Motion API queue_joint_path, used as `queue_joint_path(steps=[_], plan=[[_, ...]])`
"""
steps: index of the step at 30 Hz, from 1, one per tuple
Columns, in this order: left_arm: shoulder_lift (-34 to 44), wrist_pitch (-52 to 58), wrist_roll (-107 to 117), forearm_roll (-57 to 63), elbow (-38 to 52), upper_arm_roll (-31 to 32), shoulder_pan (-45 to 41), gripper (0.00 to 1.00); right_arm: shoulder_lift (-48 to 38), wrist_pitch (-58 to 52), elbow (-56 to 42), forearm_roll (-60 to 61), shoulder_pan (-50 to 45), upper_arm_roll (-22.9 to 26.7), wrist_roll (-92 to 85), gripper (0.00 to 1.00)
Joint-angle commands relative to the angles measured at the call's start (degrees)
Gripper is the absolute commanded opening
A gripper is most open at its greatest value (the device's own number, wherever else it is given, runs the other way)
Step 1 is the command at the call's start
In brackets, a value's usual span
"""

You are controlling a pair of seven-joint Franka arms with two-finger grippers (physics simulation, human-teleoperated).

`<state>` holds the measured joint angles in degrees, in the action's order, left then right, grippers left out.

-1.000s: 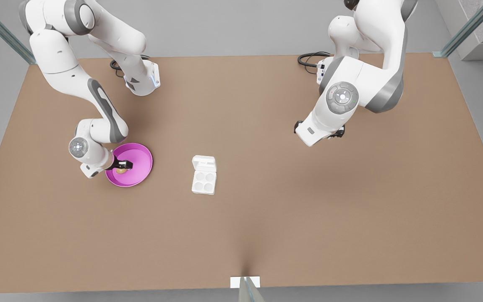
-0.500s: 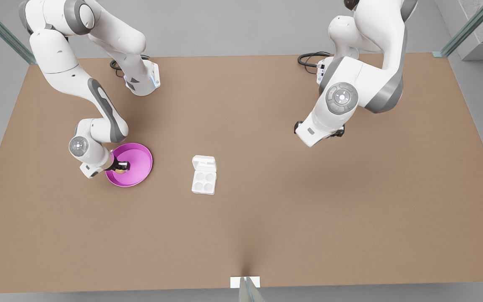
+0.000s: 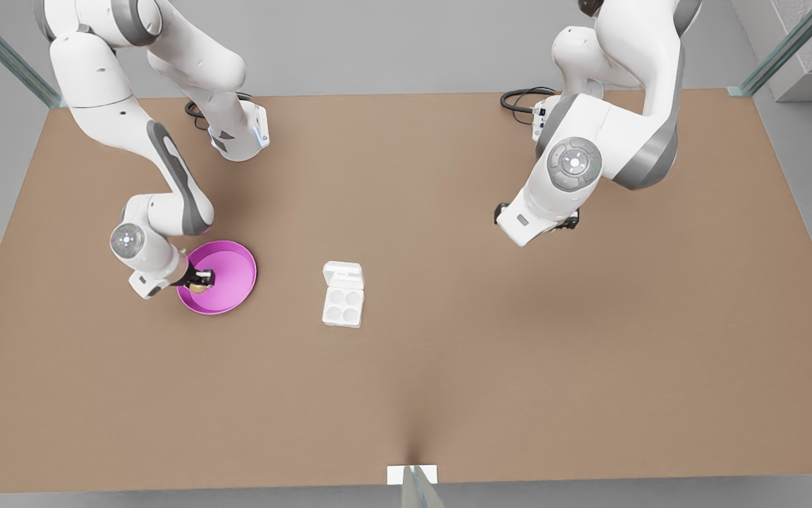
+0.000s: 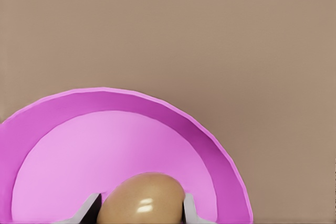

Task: Pack egg into the box and close the box lid

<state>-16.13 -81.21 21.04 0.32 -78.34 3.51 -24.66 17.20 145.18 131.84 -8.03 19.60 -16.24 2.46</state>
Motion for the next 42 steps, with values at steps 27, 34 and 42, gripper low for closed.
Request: queue_joint_path(steps=[27, 34, 42], plan=[[-0.13, 0.88, -0.21, 0.21, 0.03, -0.34, -0.04, 1.0, 20.15, -35.23, -46.67, 17.08, -45.44, 16.77, 39.55, 0.57], [-0.04, 0.97, -0.3, 0.3, 0.03, -0.43, 0.05, 1.0, 24.46, -34.53, -49.05, 20.24, -50.72, 19.67, 41.48, 0.57], [-0.13, 0.88, -0.3, 0.3, 0.03, -0.34, 0.05, 1.0, 24.02, -35.05, -49.14, 21.74, -52.65, 21.08, 41.4, 1.0]])
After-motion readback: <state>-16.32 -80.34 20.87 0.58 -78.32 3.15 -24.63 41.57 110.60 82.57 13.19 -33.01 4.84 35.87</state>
